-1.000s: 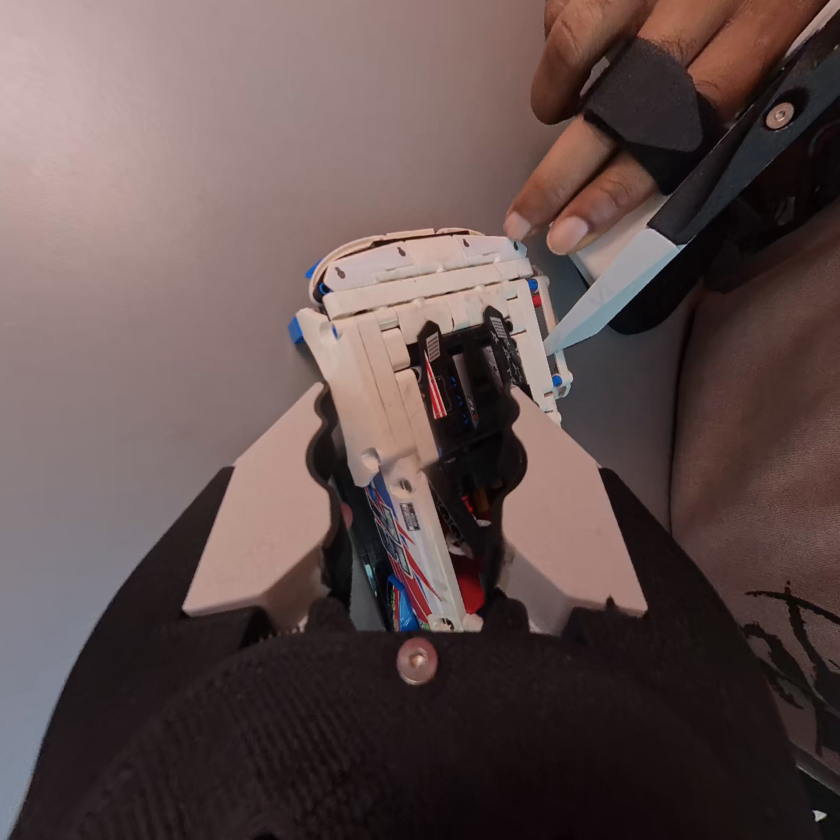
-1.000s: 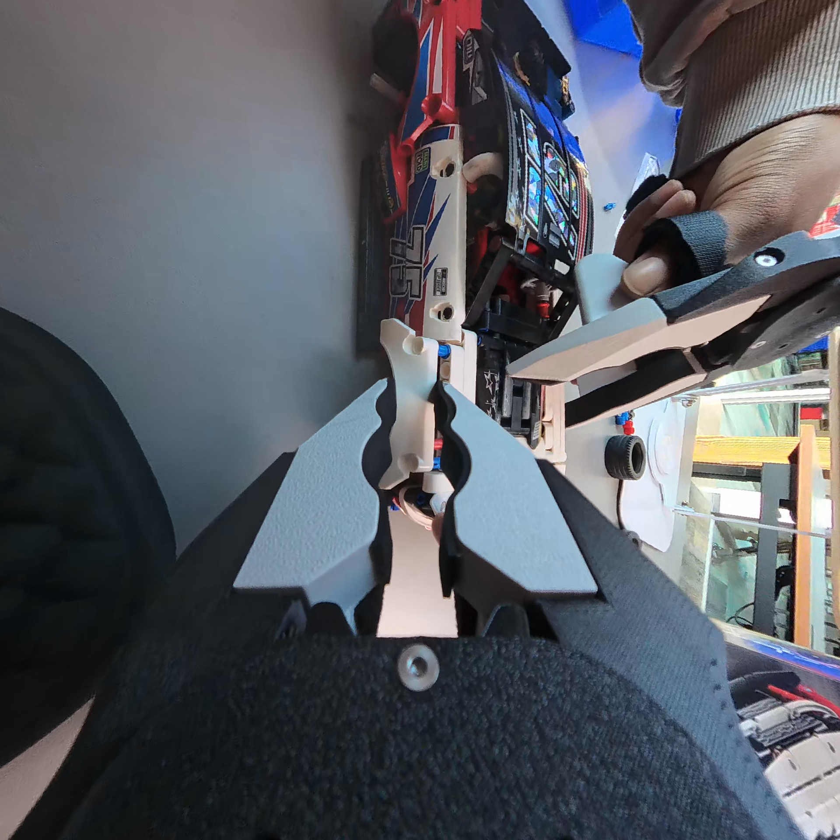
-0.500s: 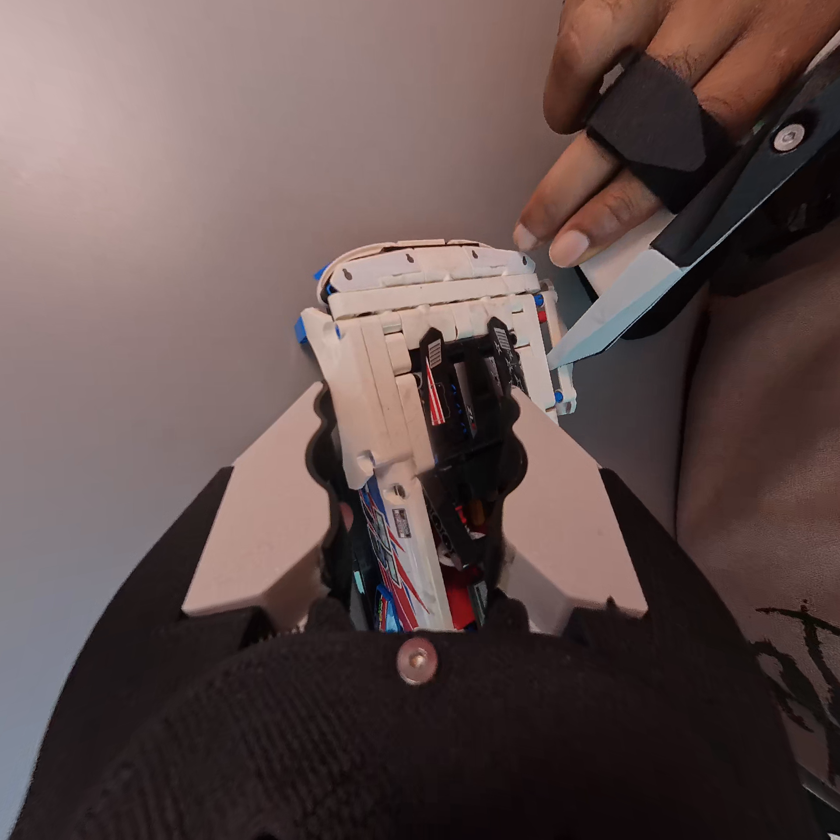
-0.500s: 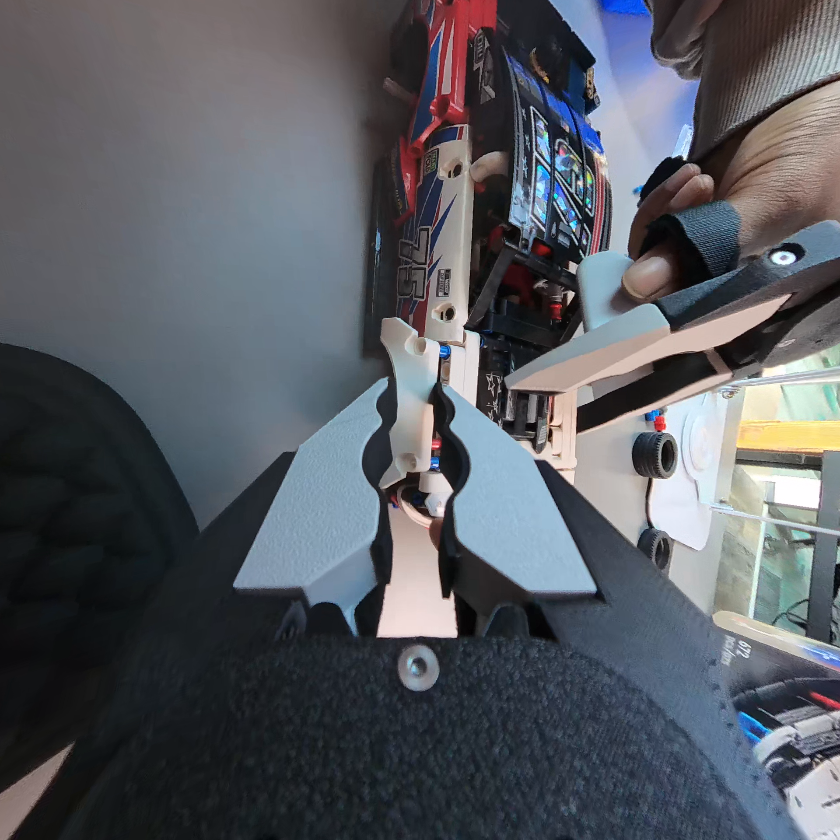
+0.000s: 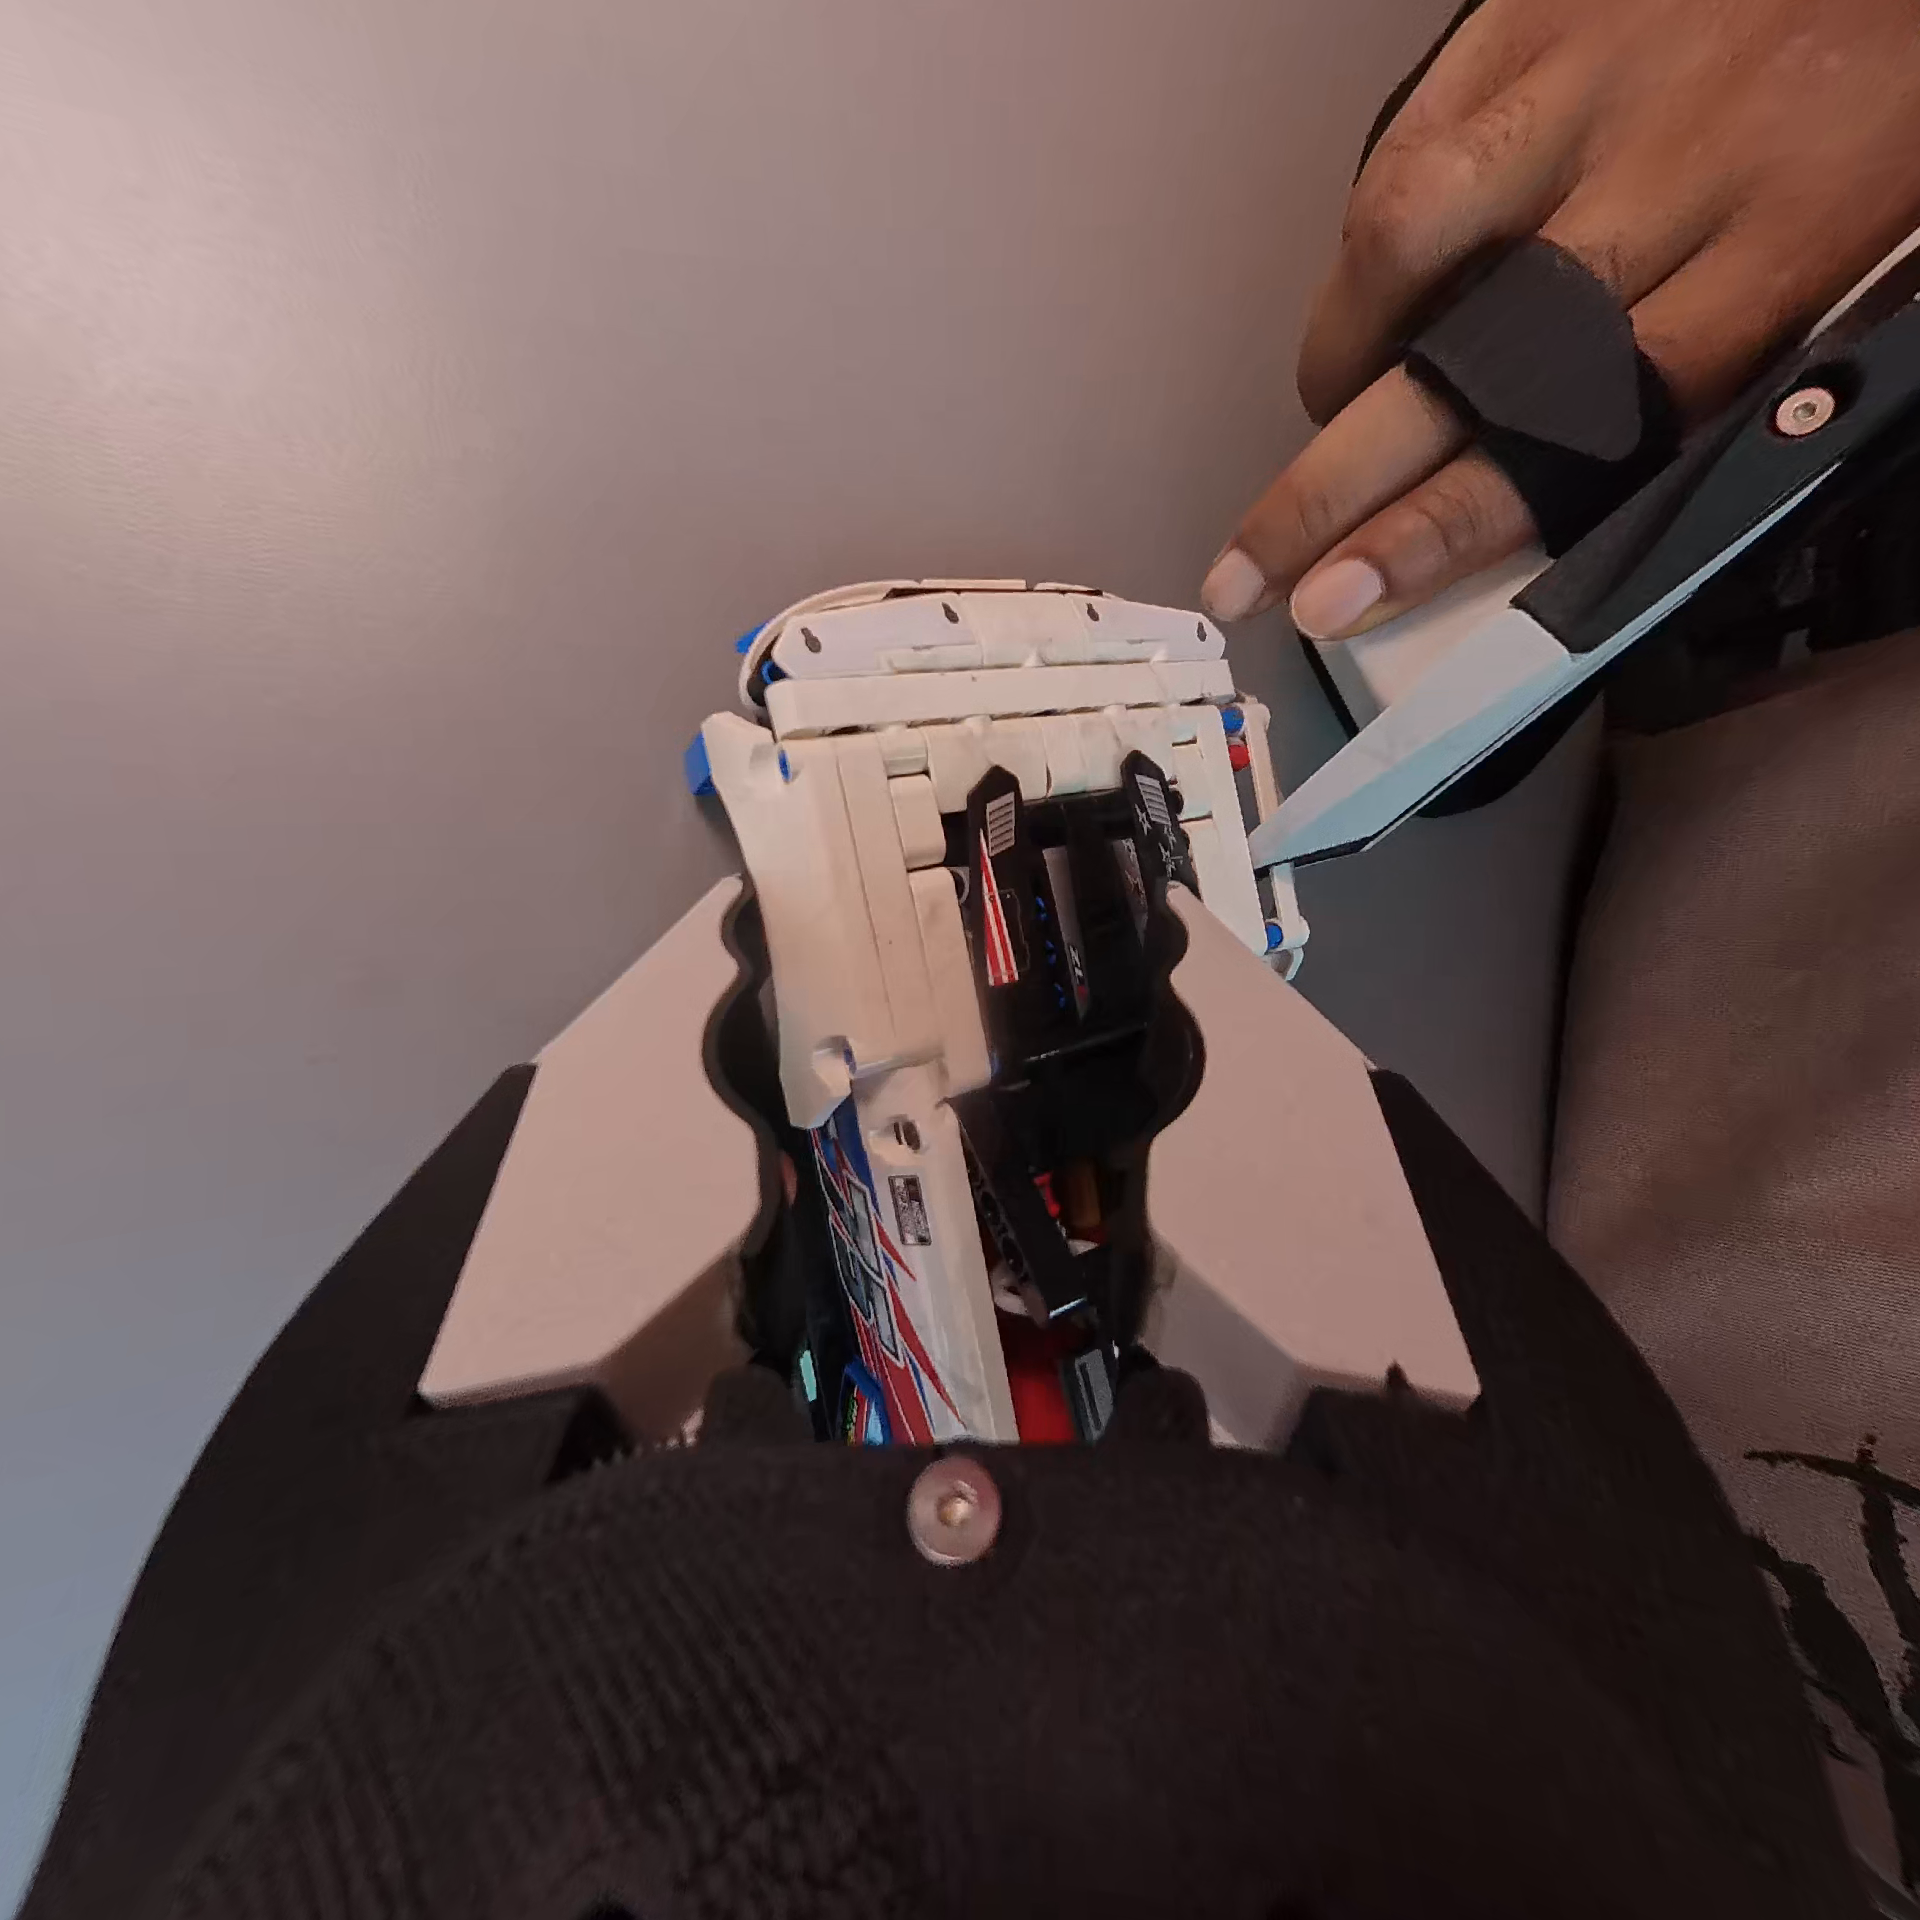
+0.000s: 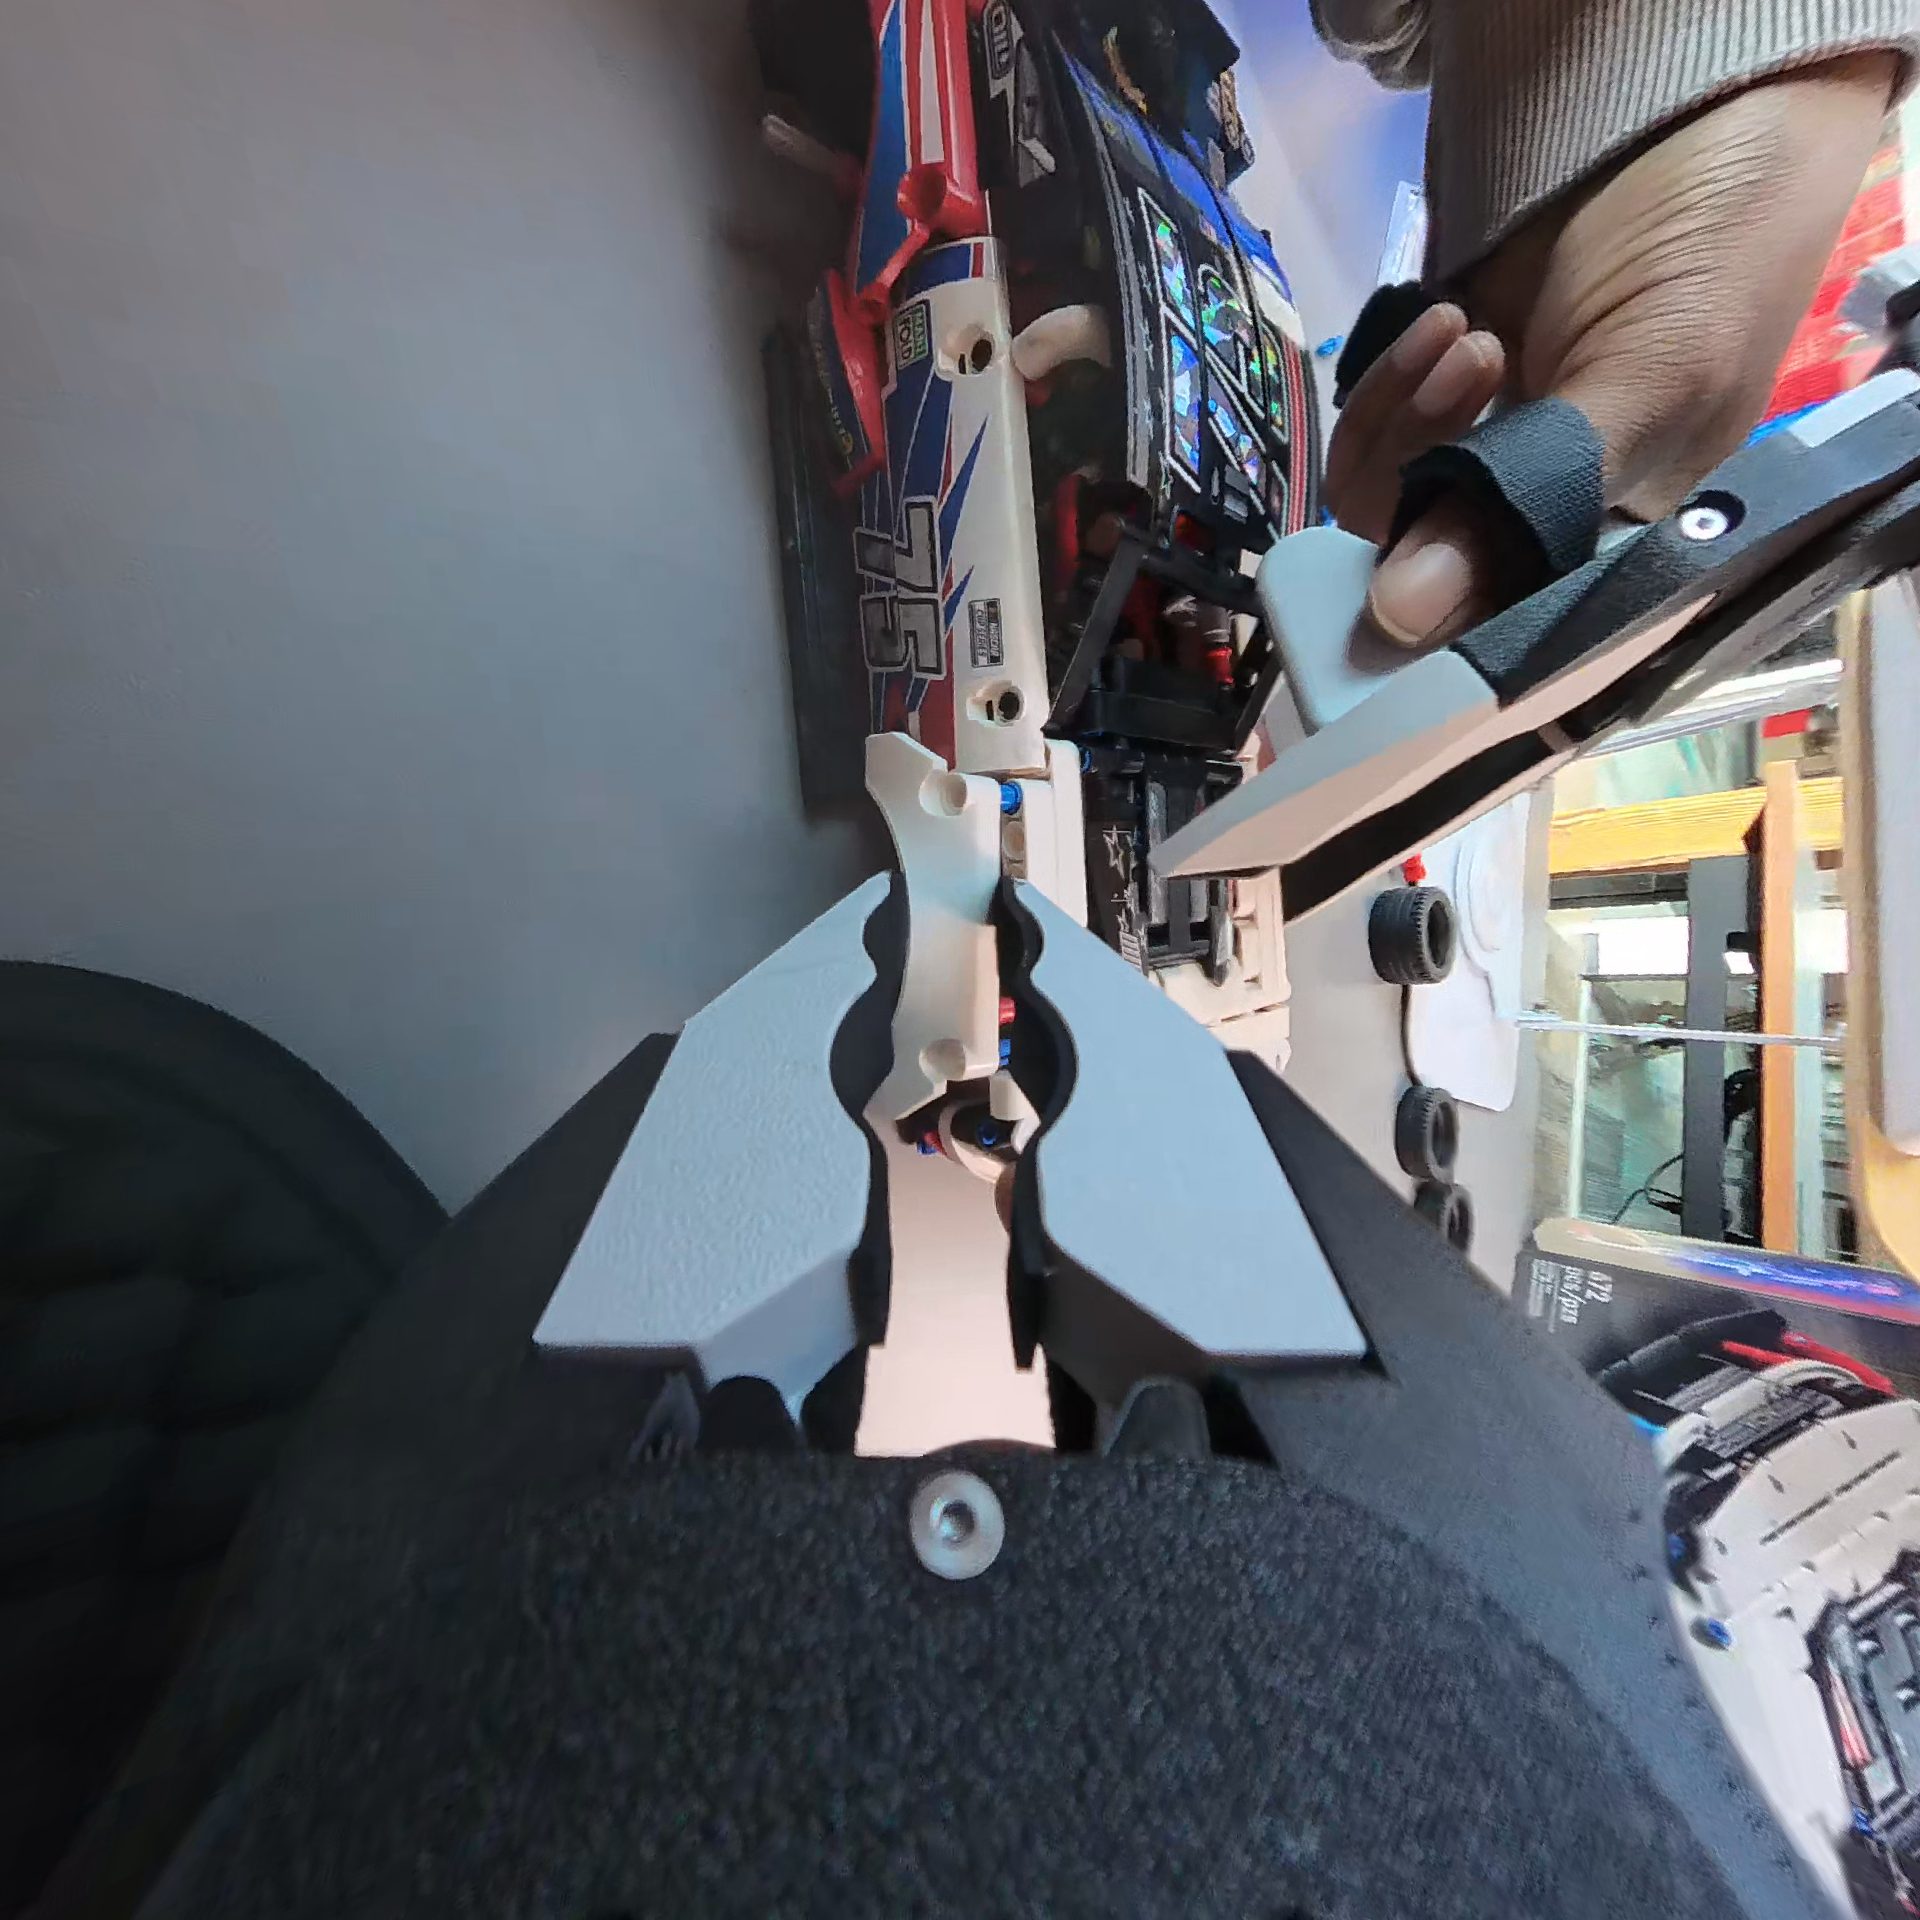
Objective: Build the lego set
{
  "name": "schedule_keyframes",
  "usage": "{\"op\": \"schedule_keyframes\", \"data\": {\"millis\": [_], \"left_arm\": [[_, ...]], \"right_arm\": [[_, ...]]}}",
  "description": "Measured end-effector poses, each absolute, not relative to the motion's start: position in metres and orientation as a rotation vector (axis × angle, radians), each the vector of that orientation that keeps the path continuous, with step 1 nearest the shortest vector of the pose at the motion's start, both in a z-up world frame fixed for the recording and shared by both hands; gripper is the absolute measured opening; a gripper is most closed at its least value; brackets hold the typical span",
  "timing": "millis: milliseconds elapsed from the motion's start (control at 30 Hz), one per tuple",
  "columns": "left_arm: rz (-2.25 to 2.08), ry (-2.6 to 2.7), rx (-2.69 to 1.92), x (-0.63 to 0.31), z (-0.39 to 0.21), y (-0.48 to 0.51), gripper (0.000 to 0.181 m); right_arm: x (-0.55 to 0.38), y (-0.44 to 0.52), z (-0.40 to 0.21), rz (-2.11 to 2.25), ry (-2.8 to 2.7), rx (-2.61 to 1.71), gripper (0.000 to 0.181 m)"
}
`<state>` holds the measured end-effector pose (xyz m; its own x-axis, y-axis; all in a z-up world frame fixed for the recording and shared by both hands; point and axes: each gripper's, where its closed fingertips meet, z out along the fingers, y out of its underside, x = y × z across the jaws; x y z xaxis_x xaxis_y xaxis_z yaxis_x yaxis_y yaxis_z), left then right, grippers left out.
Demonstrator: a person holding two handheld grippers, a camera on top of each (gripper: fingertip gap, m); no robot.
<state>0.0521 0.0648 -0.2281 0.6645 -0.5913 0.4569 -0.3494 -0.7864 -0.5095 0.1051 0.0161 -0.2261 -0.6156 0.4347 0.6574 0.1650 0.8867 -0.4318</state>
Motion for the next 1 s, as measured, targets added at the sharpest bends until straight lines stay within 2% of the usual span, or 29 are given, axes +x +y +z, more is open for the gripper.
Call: {"op": "schedule_keyframes", "data": {"millis": [167,267,433,567,667,767,1000], "left_arm": [[-0.913,0.726,-2.485,0.053,-0.227,0.066,0.072],[-0.919,0.725,-2.48,0.053,-0.226,0.065,0.072],[-0.942,0.716,-2.467,0.054,-0.226,0.066,0.072],[-0.959,0.687,-2.457,0.054,-0.225,0.066,0.071],[-0.982,0.647,-2.445,0.054,-0.224,0.067,0.07],[-0.984,0.602,-2.449,0.056,-0.224,0.067,0.067],[-0.995,0.532,-2.426,0.055,-0.222,0.063,0.065]], "right_arm": [[0.107,0.02,-0.227,0.351,-2.2,-0.404,0.017],[0.11,0.017,-0.226,0.42,-2.194,-0.473,0.024],[0.115,0.021,-0.209,0.534,-2.114,-0.601,0.026],[0.118,0.033,-0.186,0.789,-1.866,-1.126,0.018],[0.127,0.017,-0.185,1.176,-1.628,-1.656,0.02],[0.131,0.002,-0.192,1.456,-1.277,-1.988,0.024],[0.121,-0.009,-0.203,1.732,-0.679,-2.205,0.03]]}}
